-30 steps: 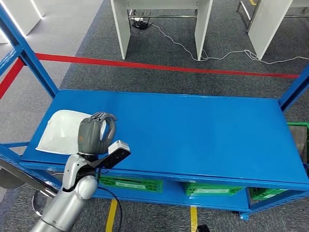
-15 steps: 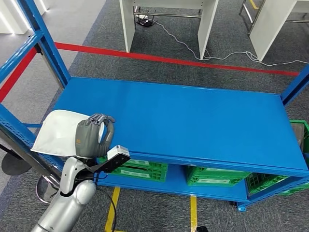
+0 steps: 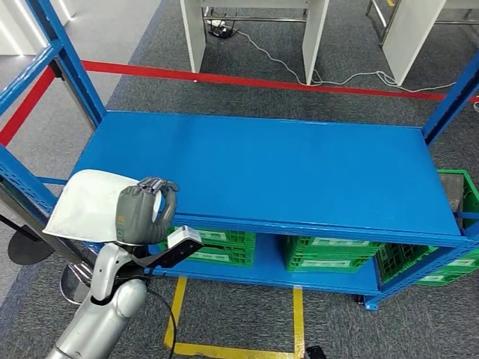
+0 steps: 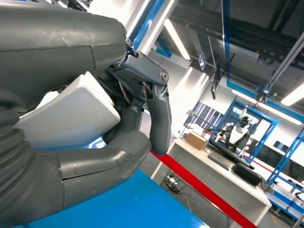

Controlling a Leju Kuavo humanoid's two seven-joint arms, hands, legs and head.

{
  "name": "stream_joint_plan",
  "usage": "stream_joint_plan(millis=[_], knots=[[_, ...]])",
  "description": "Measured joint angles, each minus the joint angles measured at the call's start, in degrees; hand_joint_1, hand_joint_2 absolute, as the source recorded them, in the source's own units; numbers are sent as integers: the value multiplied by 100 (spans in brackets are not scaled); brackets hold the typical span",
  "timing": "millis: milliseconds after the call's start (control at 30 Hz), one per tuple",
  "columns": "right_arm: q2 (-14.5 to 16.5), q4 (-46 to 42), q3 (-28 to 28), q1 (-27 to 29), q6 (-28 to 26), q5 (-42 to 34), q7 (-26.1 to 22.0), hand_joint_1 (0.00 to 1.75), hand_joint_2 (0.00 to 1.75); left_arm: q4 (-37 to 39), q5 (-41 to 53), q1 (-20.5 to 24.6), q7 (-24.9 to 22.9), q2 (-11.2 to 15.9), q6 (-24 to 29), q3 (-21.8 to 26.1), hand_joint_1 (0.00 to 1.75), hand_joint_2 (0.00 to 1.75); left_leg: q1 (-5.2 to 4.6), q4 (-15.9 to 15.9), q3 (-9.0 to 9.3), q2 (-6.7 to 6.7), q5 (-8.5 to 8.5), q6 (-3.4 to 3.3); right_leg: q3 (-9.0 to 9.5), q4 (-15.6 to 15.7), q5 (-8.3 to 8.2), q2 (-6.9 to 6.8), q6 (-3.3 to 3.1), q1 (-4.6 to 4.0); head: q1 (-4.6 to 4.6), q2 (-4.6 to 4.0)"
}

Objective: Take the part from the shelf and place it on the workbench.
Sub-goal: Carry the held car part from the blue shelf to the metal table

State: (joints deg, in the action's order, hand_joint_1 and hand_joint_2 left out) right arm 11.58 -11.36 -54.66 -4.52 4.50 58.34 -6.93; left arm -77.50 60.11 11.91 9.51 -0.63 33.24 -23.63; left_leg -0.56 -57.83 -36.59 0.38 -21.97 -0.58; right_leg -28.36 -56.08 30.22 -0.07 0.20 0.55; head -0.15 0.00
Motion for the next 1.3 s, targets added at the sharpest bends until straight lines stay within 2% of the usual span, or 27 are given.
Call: stream_joint_plan(millis=[267, 367, 400, 467, 500, 533, 567, 600, 633, 667, 700, 733, 800, 833, 867, 900, 933, 967, 1000, 1067, 1100, 1133, 1167, 1200, 1233, 1267, 1300], knots=[[0, 0, 0, 0, 0, 0, 0, 0, 0, 0, 0, 0, 0, 0, 0, 0, 175, 175, 2, -4, -1, -2, -8, 2, -4, 0, -3, -3, -3, 1, 1, 0], [-4, 0, -1, -1, 0, 0, 2, 0, 0, 0, 0, -2, 0, 6, -1, -1, 175, 175, 9, -45, -23, -13, -112, 25, -7, -3, -29, -11, -23, -2, -2, 0], [-5, 0, -2, -3, 0, 0, 3, 0, 0, 0, 0, -2, 0, 12, -2, -2, 175, 175, 14, -138, -52, -17, -259, 43, -25, -4, -57, -13, -48, -4, -11, 0], [-6, 0, -5, -7, 1, 0, 3, 0, 0, 0, -1, -3, -5, 30, -2, -4, 175, 175, 35, -752, -182, -20, -814, 96, -158, -12, -179, -16, -92, -8, -26, 0], [-6, 0, -14, -8, 1, 0, 3, 0, 0, 0, -2, -7, -8, 44, -2, -6, 175, 175, 50, -1062, -137, -21, -966, 119, -324, -42, -290, -17, -103, -10, -32, 0], [-6, 0, -23, -8, 3, 0, 1, 0, 0, -5, -2, -4, -11, 55, -2, -10, 175, 175, 52, -921, 167, -24, -1050, 108, -515, -89, -426, -15, -78, -18, -30, 0], [-6, 0, -39, -4, 4, -1, 1, 0, 0, -13, -2, -2, -11, 63, -2, -14, 175, 175, 53, -615, 459, -20, -959, 55, -686, -119, -578, -13, -17, -18, -29, 0], [-6, 1, -62, -4, 14, -16, -16, 0, 0, -21, 13, 1, -36, 73, -46, -19, 175, 175, 43, -191, 616, -7, -697, -21, -915, -605, -411, -9, 64, -12, -19, 0], [-6, 2, -78, -3, 26, -32, -36, 0, 0, -29, 27, 4, -63, 81, -94, -22, 175, 175, 30, 180, 630, 8, -544, -92, -1015, -1038, -271, -5, 137, -6, -9, 0], [-6, 2, -95, -3, 38, -48, -56, 0, 0, -32, 42, 1, -93, 90, -144, -25, 175, 175, 25, 167, 385, 26, -344, -134, -1001, -1381, -138, -4, 186, 5, -2, 0], [-6, 2, -107, -8, 49, -63, -76, 0, 0, -35, 56, -1, -125, 99, -193, -26, 175, 175, 16, 139, 164, 37, -176, -141, -878, -1618, 32, -1, 198, 11, 7, 0], [-6, 2, -113, -15, 54, -63, -80, 0, 0, -44, 57, -6, -132, 105, -199, -26, 175, 175, 11, 115, 84, 37, -118, -120, -555, -1260, -47, -1, 186, 11, 9, 0], [-6, 2, -121, -36, 63, -62, -90, 0, 0, -84, 59, -11, -137, 118, -203, -23, 175, 175, -6, 59, -26, 38, -11, -72, 82, -392, 87, 6, 168, 5, 11, 0], [-5, 2, -123, -43, 68, -61, -97, 0, 0, -105, 61, -15, -138, 122, -203, -23, 175, 175, -10, 47, -63, 41, 48, -46, 249, -107, 192, 13, 157, -5, 13, 0], [-5, 2, -127, -44, 70, -61, -103, 0, 0, -121, 61, -21, -138, 127, -203, -23, 175, 175, -8, 44, -93, 43, 108, -17, 297, 42, 237, 19, 132, -16, 13, 0], [-4, 3, -131, -37, 74, -62, -106, 0, 0, -126, 62, -35, -138, 135, -204, -25, 175, 175, 4, 44, -120, 40, 148, 14, 246, 69, 223, 13, 92, -16, 17, 0], [-3, 4, -135, -26, 74, -62, -108, 0, 0, -128, 62, -54, -138, 144, -204, -26, 175, 175, 17, 18, -149, 30, 89, 49, 195, 69, 171, 4, 42, -17, 15, 0], [-3, 5, -139, -15, 75, -64, -108, 0, 0, -128, 61, -75, -138, 155, -205, -28, 175, 175, 30, -92, -185, 18, -95, 87, 137, 75, 106, -10, -13, -12, 9, 0], [-3, 6, -142, -9, 76, -67, -108, 0, 0, -128, 61, -91, -140, 167, -205, -30, 175, 175, 42, -317, -237, 8, -388, 122, 80, 77, 33, -23, -54, -6, 2, 0], [-4, 6, -144, -10, 77, -70, -111, 0, 0, -129, 61, -102, -144, 182, -205, -33, 175, 175, 56, -935, -341, 1, -994, 176, -40, 67, -96, -30, -95, -11, -16, 0], [-4, 6, -144, -12, 78, -70, -112, 0, 0, -129, 61, -103, -146, 188, -205, -35, 175, 175, 59, -1251, -378, 0, -1171, 190, -101, 59, -156, -30, -97, -13, -20, 0], [-4, 6, -144, -11, 79, -70, -113, 0, 0, -129, 61, -106, -146, 191, -205, -38, 175, 175, 61, -1486, -380, -1, -1220, 198, -181, 47, -212, -30, -96, -15, -20, 0], [-4, 6, -145, -9, 79, -70, -114, 0, 0, -129, 61, -109, -146, 194, -205, -42, 175, 175, 64, -1627, -332, -1, -1174, 202, -273, 26, -268, -31, -93, -16, -20, 0], [-4, 6, -145, -8, 79, -70, -115, 0, 0, -129, 60, -112, -146, 196, -205, -45, 175, 175, 66, -1616, -211, -1, -1042, 200, -372, -4, -321, -32, -88, -17, -20, 0], [-4, 6, -145, -8, 79, -70, -115, 0, 0, -129, 60, -113, -146, 198, -205, -47, 175, 175, 67, -1424, -7, -3, -876, 191, -470, -39, -368, -31, -79, -18, -20, 0], [-3, 6, -145, -9, 79, -70, -116, 0, 0, -131, 61, -112, -146, 200, -205, -48, 175, 175, 67, -1064, 278, -8, -762, 171, -555, -77, -409, -29, -65, -18, -21, 0], [-3, 6, -145, -11, 79, -70, -117, 0, 0, -137, 61, -109, -146, 200, -205, -50, 175, 175, 61, -618, 584, -15, -737, 144, -624, -115, -446, -25, -46, -26, -20, 0]])
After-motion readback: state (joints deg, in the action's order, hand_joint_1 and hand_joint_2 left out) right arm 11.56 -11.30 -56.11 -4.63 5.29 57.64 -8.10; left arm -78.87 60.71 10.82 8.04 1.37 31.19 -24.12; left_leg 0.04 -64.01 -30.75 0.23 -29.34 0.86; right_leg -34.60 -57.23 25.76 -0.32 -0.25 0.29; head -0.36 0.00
